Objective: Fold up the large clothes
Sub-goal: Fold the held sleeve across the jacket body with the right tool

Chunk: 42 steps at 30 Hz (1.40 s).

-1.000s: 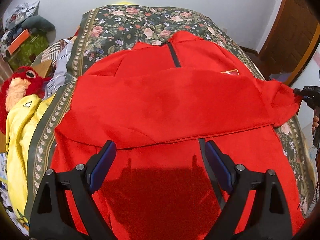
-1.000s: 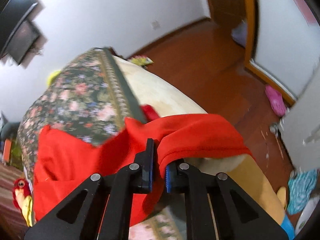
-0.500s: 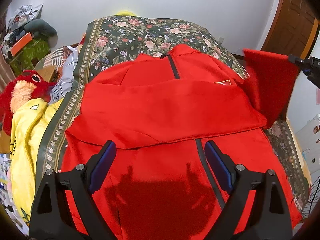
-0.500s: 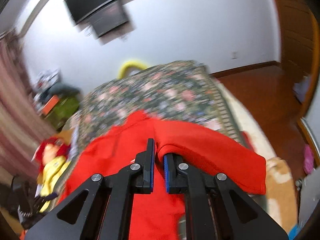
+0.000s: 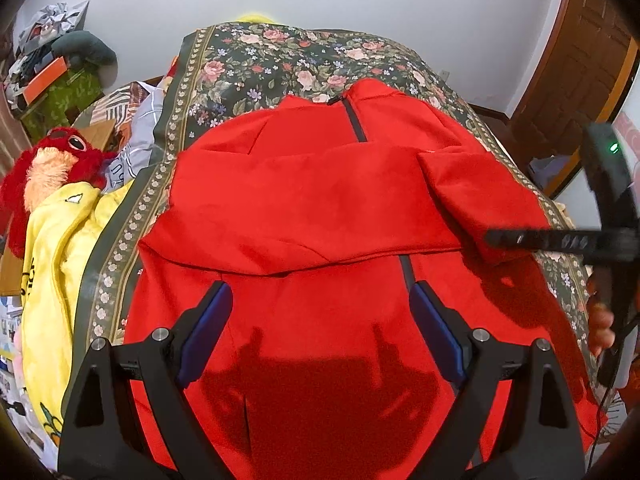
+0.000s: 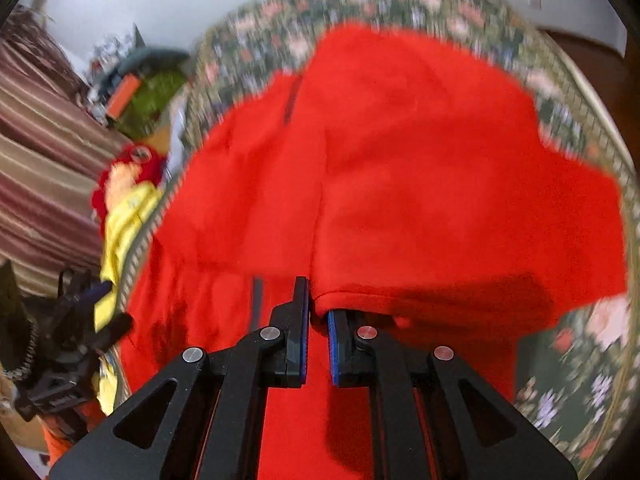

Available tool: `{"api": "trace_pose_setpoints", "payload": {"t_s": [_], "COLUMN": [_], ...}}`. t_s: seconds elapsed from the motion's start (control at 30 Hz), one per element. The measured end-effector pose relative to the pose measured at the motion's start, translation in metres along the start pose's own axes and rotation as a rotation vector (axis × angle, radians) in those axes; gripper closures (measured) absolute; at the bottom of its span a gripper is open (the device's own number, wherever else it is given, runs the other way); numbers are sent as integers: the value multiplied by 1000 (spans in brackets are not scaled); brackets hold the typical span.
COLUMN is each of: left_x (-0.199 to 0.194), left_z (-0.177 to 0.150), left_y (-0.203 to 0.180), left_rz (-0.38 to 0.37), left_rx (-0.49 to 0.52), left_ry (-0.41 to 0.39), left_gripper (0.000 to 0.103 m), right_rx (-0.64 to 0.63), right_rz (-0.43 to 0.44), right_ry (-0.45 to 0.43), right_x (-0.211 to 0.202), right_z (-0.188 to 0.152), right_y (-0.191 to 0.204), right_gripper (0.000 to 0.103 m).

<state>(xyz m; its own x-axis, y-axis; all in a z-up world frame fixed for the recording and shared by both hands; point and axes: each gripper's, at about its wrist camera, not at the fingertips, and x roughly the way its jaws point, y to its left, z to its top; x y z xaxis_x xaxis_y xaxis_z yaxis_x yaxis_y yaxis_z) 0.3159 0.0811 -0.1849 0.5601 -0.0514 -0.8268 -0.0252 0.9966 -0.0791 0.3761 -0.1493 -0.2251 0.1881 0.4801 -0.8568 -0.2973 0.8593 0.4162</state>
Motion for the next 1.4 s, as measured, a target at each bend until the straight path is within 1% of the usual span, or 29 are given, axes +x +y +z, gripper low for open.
{"api": "trace_pose_setpoints", "payload": {"t_s": [0.07, 0.17, 0.2, 0.23, 0.3, 0.4, 0.5, 0.57, 0.6, 0.63, 0.73, 0.87, 0.93, 1.0, 1.13, 1.27, 1.37, 1.4], "left_x": [2, 5, 5, 6, 6, 7, 7, 5, 3, 2, 2, 9, 14, 19, 28, 35, 39, 40], "left_z": [-1, -2, -2, -3, -2, 2, 10, 16, 18, 21, 23, 20, 19, 17, 15, 12, 9, 8], "left_y": [-1, -4, -5, -7, -10, -16, -30, -42, -47, -54, -68, -78, -77, -74, -61, -50, -44, -44], "left_rz": [4, 3, -1, -3, -7, -10, -25, -39, -47, -58, -81, -91, -85, -74, -61, -58, -54, -52], "left_rx": [7, 14, 15, 17, 21, 36, 63, 85, 94, 103, 115, 126, 128, 124, 86, 44, 35, 35], "left_ry": [4, 10, 11, 11, 11, 9, 0, -16, -25, -34, -46, -26, -15, -4, 20, 37, 50, 51], "left_gripper": [13, 13, 13, 13, 13, 13, 13, 13, 13, 13, 13, 13, 13, 13, 13, 13, 13, 13], "right_rx": [-32, -88, -103, -123, -143, -128, -54, 16, 68, 121, 279, 461, 500, 526, 538, 579, 578, 564], "right_rz": [-38, -34, -32, -31, -29, -46, -65, -73, -74, -72, -46, -6, 1, 27, 55, 91, 77, 56], "right_ry": [62, 101, 98, 85, 46, -22, -92, -125, -137, -144, -137, -113, -112, -120, -171, -219, -237, -239], "right_x": [7, 4, 1, -6, -21, -46, -68, -79, -82, -84, -82, -71, -65, -58, -51, -43, -41, -41], "right_z": [-7, -14, -16, -18, -21, -22, -18, -16, -16, -16, -18, -19, -20, -20, -9, 0, 3, 6], "right_y": [4, 9, 10, 10, 7, -10, -37, -60, -76, -91, -135, -186, -196, -201, -199, -205, -210, -207], "right_gripper": [95, 86, 76, 64, 53, 52, 51, 47, 42, 40, 40, 40, 40, 40, 40, 39, 39, 40]}}
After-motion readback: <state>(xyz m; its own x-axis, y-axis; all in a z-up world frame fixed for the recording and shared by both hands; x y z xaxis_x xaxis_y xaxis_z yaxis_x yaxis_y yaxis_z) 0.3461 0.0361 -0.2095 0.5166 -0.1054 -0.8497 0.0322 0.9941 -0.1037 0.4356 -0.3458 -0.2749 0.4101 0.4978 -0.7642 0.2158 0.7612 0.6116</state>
